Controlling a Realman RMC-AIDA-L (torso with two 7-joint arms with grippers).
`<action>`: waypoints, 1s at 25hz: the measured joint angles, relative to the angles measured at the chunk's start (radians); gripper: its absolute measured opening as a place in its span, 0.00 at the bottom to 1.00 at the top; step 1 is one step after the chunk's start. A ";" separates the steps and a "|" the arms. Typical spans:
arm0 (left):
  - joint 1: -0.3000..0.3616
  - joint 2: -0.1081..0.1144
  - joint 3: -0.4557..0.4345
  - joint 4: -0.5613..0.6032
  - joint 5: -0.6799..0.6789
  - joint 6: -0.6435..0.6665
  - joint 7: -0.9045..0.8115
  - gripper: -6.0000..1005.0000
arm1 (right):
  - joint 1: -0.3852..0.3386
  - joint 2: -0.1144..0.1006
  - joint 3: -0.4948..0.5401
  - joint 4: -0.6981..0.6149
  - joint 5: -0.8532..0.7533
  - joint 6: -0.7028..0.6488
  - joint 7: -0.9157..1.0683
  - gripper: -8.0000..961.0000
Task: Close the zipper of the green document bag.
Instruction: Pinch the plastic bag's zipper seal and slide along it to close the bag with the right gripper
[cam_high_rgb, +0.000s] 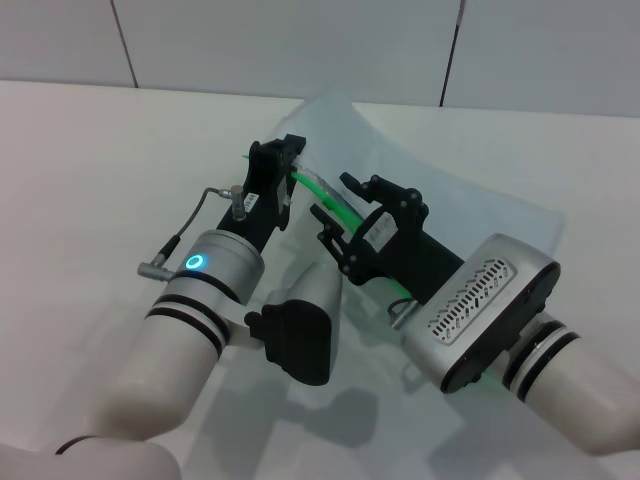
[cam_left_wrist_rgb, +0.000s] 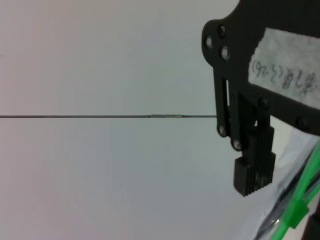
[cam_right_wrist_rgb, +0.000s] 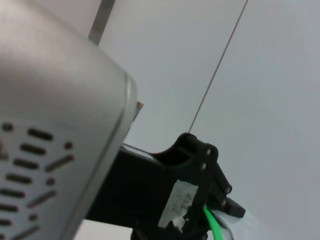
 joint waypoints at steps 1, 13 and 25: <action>0.000 0.000 0.000 0.000 0.001 0.000 0.000 0.09 | 0.000 0.000 0.000 0.002 0.000 -0.001 0.000 0.42; 0.001 0.000 0.000 0.000 0.009 0.000 0.012 0.09 | 0.002 0.002 0.000 0.011 0.000 -0.002 0.000 0.36; 0.001 0.000 0.000 0.000 0.012 0.000 0.012 0.10 | -0.002 0.002 0.000 0.012 0.000 0.004 0.000 0.23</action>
